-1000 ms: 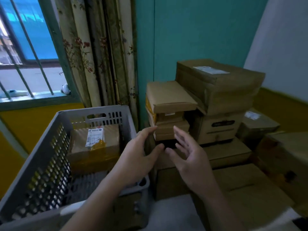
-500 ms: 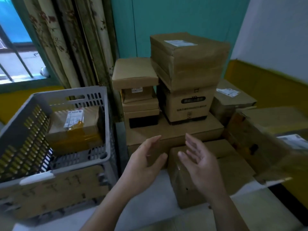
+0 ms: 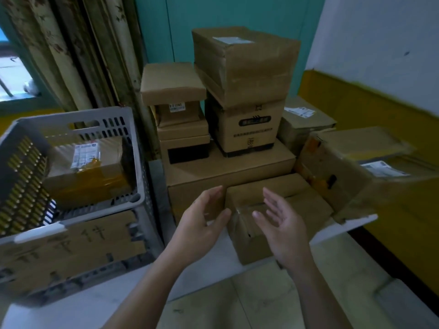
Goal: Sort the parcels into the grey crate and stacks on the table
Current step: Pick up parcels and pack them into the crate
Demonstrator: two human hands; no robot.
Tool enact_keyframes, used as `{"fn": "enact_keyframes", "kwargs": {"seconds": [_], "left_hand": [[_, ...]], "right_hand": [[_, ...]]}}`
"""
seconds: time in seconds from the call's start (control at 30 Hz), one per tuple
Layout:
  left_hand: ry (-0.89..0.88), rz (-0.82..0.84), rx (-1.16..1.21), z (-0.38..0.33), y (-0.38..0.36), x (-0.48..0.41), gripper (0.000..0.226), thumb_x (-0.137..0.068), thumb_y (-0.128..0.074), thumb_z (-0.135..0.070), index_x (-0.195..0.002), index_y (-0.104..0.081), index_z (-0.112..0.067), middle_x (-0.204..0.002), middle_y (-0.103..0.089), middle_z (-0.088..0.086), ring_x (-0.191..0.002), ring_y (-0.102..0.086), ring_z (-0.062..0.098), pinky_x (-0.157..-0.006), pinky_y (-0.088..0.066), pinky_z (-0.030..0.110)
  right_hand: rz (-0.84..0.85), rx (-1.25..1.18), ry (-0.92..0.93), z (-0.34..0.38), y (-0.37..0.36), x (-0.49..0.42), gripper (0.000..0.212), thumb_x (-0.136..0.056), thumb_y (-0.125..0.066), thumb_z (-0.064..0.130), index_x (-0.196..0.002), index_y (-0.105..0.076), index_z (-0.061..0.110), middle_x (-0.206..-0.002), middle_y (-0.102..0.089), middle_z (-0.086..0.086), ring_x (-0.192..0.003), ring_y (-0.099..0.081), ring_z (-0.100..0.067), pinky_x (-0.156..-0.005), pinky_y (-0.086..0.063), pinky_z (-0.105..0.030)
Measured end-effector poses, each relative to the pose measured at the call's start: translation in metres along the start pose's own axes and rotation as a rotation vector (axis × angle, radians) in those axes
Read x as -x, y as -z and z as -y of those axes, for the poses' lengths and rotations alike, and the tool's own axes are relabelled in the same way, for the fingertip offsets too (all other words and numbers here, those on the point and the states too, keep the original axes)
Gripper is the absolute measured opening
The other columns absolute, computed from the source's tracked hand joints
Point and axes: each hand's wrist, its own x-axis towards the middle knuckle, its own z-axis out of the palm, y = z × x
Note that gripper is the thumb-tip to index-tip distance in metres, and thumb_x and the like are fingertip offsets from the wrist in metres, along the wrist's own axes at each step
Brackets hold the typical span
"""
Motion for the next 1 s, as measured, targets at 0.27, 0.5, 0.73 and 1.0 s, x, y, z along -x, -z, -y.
{"fn": "enact_keyframes", "kwargs": {"seconds": [0.27,0.5,0.73,1.0], "left_hand": [[-0.037,0.046,0.085,0.006,-0.008,0.018,0.053,-0.096,-0.062,-0.03,-0.145,-0.042,-0.033,-0.137,-0.05,-0.02,-0.123,-0.048,-0.009,-0.103,-0.042,0.017],[-0.005,0.049,0.096,0.01,-0.031,0.026,0.052,-0.096,-0.061,-0.031,-0.145,-0.042,-0.034,-0.133,-0.049,-0.023,-0.115,-0.046,-0.015,-0.1,-0.041,0.014],[0.026,0.004,0.093,0.002,-0.06,0.01,0.054,-0.093,-0.06,-0.038,-0.144,-0.044,-0.035,-0.138,-0.054,-0.016,-0.128,-0.05,0.002,-0.109,-0.045,0.034],[0.094,-0.105,0.028,-0.01,-0.108,-0.019,0.048,-0.094,-0.062,-0.029,-0.136,-0.042,-0.043,-0.139,-0.052,-0.016,-0.13,-0.049,0.008,-0.099,-0.039,0.016]], "right_hand": [[-0.155,0.047,-0.039,0.007,0.005,0.04,0.057,-0.09,-0.068,0.032,-0.141,-0.044,0.041,-0.148,-0.044,0.014,-0.135,-0.042,-0.01,-0.106,-0.036,-0.029],[-0.237,0.079,-0.08,-0.005,0.029,0.053,0.059,-0.084,-0.066,0.045,-0.14,-0.047,0.04,-0.137,-0.043,0.022,-0.137,-0.04,-0.013,-0.106,-0.036,-0.031],[-0.205,0.102,-0.081,-0.023,0.058,0.024,0.055,-0.089,-0.067,0.04,-0.139,-0.046,0.04,-0.134,-0.04,0.025,-0.13,-0.037,-0.006,-0.107,-0.036,-0.032],[-0.084,0.138,-0.02,-0.058,0.104,-0.021,0.056,-0.089,-0.067,0.037,-0.142,-0.049,0.031,-0.137,-0.044,0.023,-0.129,-0.037,0.004,-0.1,-0.032,-0.012]]}}
